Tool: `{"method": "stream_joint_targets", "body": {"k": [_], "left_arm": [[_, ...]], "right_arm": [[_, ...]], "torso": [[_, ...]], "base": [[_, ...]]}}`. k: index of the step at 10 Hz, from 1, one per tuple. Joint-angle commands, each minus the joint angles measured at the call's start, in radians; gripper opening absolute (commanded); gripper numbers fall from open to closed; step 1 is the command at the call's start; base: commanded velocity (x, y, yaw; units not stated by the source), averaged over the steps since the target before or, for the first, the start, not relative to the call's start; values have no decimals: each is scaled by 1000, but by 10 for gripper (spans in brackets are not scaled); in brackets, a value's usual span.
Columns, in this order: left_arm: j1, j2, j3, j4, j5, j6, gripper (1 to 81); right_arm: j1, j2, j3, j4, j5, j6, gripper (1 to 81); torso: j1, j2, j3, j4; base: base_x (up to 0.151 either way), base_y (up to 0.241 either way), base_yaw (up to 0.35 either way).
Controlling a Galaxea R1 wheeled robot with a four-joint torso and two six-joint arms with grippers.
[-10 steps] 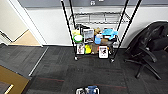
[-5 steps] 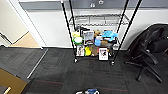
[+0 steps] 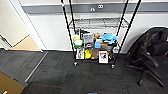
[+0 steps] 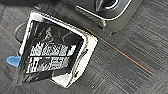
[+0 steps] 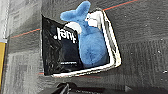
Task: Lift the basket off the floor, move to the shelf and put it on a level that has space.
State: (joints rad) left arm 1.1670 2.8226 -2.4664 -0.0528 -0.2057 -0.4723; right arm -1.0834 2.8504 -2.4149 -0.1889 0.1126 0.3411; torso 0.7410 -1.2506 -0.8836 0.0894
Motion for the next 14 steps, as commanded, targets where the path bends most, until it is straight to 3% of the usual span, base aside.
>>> {"method": "stream_joint_targets", "body": {"k": [1, 4, 5, 6, 8, 14], "left_arm": [[-39, -21, 3, 11, 51, 0, 811], [-39, -38, 17, 105, 63, 0, 811], [-45, -44, 18, 106, 63, 0, 811], [-57, -50, 18, 105, 63, 0, 811], [-71, -54, 10, 100, 63, 0, 811], [-111, -30, 4, 163, 66, 1, 811]], "right_arm": [[61, -6, 11, 2, -36, 3, 811], [85, -4, 11, -12, -59, 3, 811], [98, -3, 10, -9, -93, 2, 811], [113, -3, 10, -9, -96, 1, 811], [138, 6, 8, -10, -125, 1, 811], [144, 14, 2, -1, -125, 1, 811]], "torso": [[62, -96, -91, 0], [118, -184, -168, 0], [137, -215, -103, 0], [161, -252, -137, 0], [191, -299, -160, 0], [319, -503, -167, 0]], "base": [[0, 0, 0], [0, 0, 0], [0, 0, 0], [0, 0, 0], [0, 0, 0], [0, 0, 0]]}}
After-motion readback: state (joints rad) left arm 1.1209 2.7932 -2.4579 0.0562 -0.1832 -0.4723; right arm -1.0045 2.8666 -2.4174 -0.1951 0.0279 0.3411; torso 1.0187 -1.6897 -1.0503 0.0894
